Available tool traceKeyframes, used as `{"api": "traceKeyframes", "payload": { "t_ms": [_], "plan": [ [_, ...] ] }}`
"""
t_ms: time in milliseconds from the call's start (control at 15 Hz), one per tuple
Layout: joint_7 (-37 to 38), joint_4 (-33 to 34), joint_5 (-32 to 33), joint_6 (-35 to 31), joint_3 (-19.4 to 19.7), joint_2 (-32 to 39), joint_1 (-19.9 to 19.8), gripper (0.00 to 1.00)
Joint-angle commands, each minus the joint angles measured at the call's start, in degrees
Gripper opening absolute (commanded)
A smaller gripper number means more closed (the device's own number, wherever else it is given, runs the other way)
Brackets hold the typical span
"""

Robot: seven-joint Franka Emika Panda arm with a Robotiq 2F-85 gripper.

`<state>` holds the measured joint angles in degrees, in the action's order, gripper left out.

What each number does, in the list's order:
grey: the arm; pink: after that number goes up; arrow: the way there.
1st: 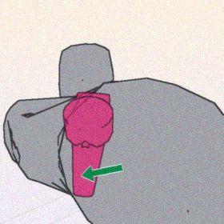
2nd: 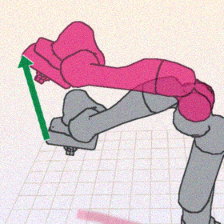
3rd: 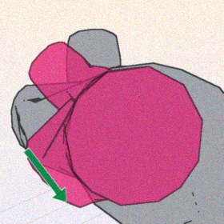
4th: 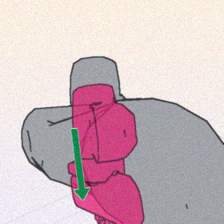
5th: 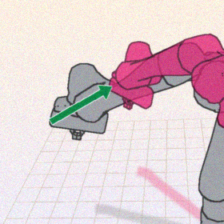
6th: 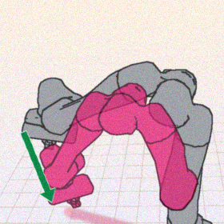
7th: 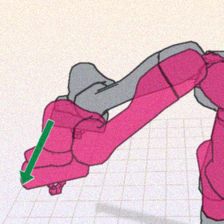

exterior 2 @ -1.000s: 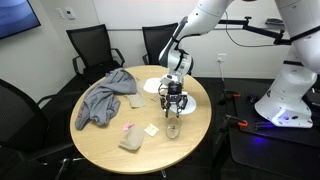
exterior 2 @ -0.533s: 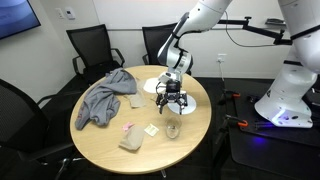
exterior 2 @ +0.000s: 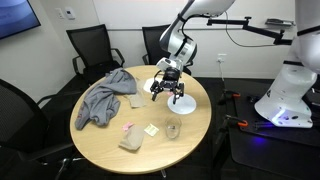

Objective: Put the marker inside the cup

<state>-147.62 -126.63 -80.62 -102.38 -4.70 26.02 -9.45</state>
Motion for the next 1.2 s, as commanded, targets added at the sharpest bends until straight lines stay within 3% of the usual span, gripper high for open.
{"api": "traceKeyframes", "payload": {
  "t_ms": [0,400,800,867,1133],
  "plan": [
    [4.07,-5.22,-6.54,-1.27,3.08,-8.53,3.42,1.0],
    [10.45,-7.74,-14.97,-8.18,4.99,-17.41,7.18,1.0],
    [16.97,-8.46,-16.33,-17.47,4.58,-22.98,9.13,1.0],
    [15.06,-6.41,-15.41,-14.57,4.87,-19.74,8.6,1.0],
    [15.92,-6.91,-15.39,-15.9,4.75,-21.03,8.9,1.0]
  ]
}}
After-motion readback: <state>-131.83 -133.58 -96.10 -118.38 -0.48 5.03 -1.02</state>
